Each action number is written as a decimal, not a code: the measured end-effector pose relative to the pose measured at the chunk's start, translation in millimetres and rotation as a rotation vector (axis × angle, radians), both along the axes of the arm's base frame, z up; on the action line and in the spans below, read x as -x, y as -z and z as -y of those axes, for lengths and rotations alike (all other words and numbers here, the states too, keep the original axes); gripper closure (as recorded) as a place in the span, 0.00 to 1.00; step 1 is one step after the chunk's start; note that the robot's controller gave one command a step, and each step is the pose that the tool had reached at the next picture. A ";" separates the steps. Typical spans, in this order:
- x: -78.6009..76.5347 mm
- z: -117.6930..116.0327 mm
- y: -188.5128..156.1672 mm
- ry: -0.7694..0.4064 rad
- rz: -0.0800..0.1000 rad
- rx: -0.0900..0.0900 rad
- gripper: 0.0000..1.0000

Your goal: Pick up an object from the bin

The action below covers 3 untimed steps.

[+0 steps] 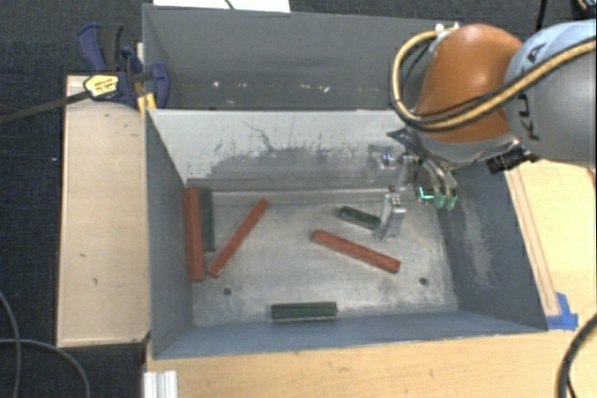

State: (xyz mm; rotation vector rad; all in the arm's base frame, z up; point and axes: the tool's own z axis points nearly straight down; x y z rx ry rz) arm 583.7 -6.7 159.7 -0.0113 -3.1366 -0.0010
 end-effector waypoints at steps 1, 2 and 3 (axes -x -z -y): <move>-0.1 -5.5 93.2 -0.092 0.000 0.000 0.00; -9.1 2.6 87.9 0.045 0.010 0.000 0.00; -9.7 2.6 87.4 0.044 0.012 0.000 1.00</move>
Offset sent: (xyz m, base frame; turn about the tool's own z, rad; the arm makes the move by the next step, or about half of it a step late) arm 0.0015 0.0052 -0.0897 -0.0915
